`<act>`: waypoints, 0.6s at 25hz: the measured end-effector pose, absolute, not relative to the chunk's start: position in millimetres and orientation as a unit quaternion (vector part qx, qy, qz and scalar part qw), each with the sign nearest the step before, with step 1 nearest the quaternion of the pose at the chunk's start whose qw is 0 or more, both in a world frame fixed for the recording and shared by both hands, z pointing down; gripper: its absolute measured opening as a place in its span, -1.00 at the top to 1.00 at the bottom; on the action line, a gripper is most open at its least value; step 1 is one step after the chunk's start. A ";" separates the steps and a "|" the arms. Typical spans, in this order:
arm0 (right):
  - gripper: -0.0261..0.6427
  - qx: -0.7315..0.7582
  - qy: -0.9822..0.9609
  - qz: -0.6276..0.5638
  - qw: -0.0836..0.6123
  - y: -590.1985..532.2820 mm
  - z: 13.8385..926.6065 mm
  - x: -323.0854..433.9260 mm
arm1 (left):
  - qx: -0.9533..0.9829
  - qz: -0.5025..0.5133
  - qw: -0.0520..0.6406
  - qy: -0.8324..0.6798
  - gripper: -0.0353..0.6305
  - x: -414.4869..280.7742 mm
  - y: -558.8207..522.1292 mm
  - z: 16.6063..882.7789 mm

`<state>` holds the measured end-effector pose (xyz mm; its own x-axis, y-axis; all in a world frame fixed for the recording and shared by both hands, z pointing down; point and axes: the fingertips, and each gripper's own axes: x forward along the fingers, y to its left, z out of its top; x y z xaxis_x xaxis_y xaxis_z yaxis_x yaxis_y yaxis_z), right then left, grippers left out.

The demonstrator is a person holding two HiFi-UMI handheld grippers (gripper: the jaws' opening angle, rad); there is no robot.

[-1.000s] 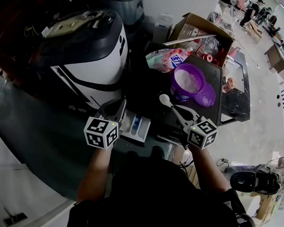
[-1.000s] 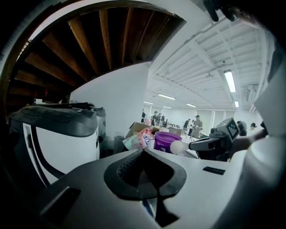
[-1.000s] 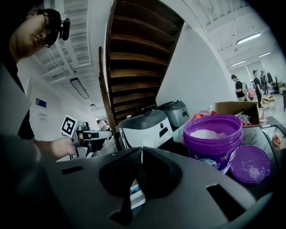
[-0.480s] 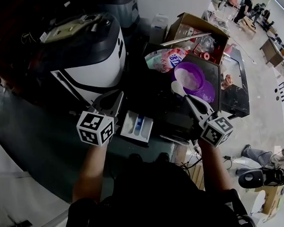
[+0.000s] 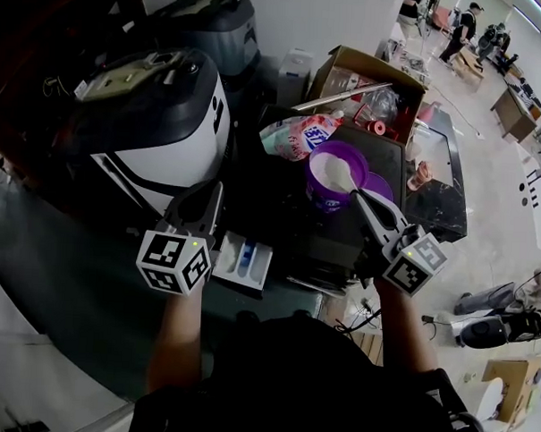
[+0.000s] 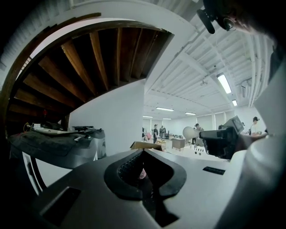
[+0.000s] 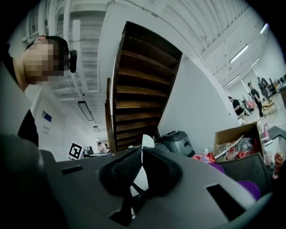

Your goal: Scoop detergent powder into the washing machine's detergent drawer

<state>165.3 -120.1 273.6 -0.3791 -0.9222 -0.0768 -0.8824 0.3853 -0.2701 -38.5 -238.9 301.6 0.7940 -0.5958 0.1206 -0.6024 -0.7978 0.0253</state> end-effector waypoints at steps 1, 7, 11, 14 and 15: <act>0.86 -0.545 0.826 -0.095 0.108 -118.1 277.5 167.4 | 0.947 0.056 0.034 -0.315 0.87 -34.2 -235.7 305.6; 0.86 -0.538 0.829 -0.108 0.104 -108.4 299.2 178.1 | 0.948 0.068 0.045 -0.306 0.87 -8.6 -224.9 318.1; 0.86 -0.537 0.831 -0.101 0.102 -105.8 301.1 183.9 | 0.950 0.072 0.047 -0.301 0.87 2.5 -222.3 323.7; 0.86 -0.536 0.831 -0.100 0.105 -104.4 300.7 189.7 | 0.951 0.074 0.049 -0.298 0.87 9.3 -219.2 326.5; 0.86 -0.536 0.831 -0.101 0.106 -103.9 300.6 191.1 | 0.951 0.075 0.049 -0.297 0.87 11.1 -218.2 327.0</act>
